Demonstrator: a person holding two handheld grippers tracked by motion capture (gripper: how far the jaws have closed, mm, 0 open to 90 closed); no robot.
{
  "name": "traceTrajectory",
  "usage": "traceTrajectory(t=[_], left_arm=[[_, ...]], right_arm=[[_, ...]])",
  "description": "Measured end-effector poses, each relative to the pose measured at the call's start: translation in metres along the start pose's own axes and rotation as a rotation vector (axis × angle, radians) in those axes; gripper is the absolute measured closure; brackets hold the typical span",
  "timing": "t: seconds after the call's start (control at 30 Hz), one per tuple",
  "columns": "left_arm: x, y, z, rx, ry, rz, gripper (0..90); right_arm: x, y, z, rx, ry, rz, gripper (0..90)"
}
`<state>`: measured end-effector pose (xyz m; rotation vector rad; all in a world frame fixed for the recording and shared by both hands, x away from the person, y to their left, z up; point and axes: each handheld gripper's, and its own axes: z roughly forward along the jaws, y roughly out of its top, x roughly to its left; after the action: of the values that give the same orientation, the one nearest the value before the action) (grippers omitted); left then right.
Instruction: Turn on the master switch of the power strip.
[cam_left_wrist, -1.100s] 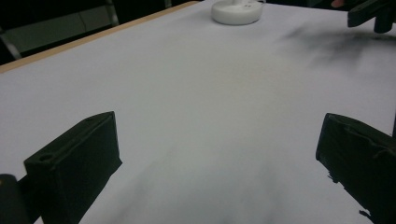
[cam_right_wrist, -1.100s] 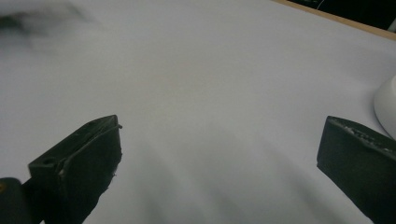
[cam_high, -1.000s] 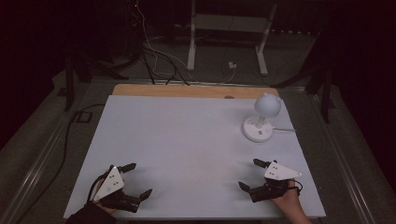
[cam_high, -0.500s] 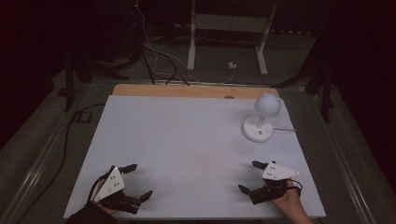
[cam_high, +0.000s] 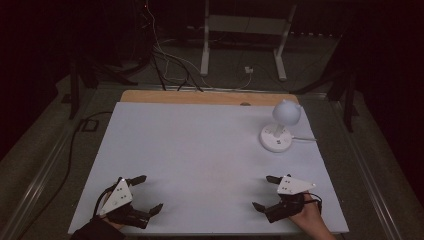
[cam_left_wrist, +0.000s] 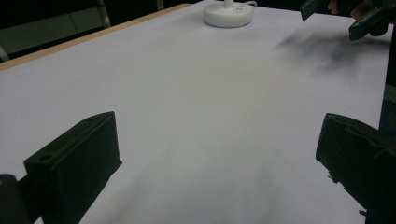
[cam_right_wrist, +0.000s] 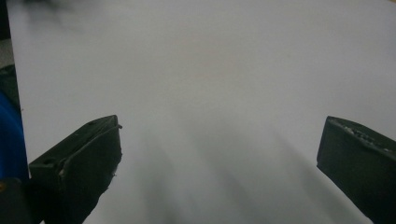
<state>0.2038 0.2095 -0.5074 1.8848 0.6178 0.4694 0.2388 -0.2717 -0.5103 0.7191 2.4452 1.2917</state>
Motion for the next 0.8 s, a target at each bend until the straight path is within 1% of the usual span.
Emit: traceTrajectory(t=[0.1, 0.13, 0.2, 0.3, 0.33, 0.37, 0.4, 0.43, 0.47, 0.63, 0.67, 0.8], left_arm=[[0.0, 0.001, 0.0, -0.006, 0.006, 0.002, 0.1], [0.0, 0.001, 0.0, -0.007, 0.006, 0.002, 0.1], [0.0, 0.0, 0.0, -0.002, 0.006, 0.005, 0.1], [0.0, 0.001, 0.0, -0.007, 0.005, 0.0, 0.1], [0.0, 0.001, 0.0, -0.005, 0.005, 0.002, 0.1], [0.0, 0.001, 0.0, -0.001, 0.005, 0.004, 0.1], [0.0, 0.001, 0.0, 0.001, 0.005, 0.005, 0.1], [0.0, 0.001, 0.001, 0.0, 0.004, 0.002, 0.1], [0.0, 0.001, 0.001, 0.0, 0.004, 0.002, 0.1], [0.0, 0.001, 0.001, -0.001, 0.003, 0.002, 0.1], [0.0, 0.001, 0.001, -0.001, 0.003, 0.001, 0.1], [0.0, 0.001, 0.001, 0.0, 0.004, 0.003, 0.1]], right_arm=[[0.0, 0.0, 0.0, 0.008, 0.003, 0.0, 0.1], [0.0, 0.001, 0.0, 0.006, 0.01, 0.012, 0.1], [0.0, 0.001, 0.0, 0.004, 0.014, 0.016, 0.1], [0.001, 0.005, -0.001, -0.004, 0.038, 0.025, 0.1], [0.001, 0.005, -0.001, -0.004, 0.038, 0.025, 0.1], [0.002, 0.007, -0.002, -0.006, 0.051, 0.028, 0.2], [0.002, 0.007, -0.002, -0.006, 0.051, 0.028, 0.2], [0.003, 0.009, -0.003, -0.013, 0.065, 0.033, 0.2], [0.003, 0.01, -0.003, -0.018, 0.069, 0.034, 0.2], [0.003, 0.015, -0.004, -0.025, 0.076, 0.032, 0.2], [0.003, 0.017, -0.005, -0.028, 0.079, 0.039, 0.3], [0.002, 0.021, -0.006, -0.036, 0.075, 0.038, 0.7]])
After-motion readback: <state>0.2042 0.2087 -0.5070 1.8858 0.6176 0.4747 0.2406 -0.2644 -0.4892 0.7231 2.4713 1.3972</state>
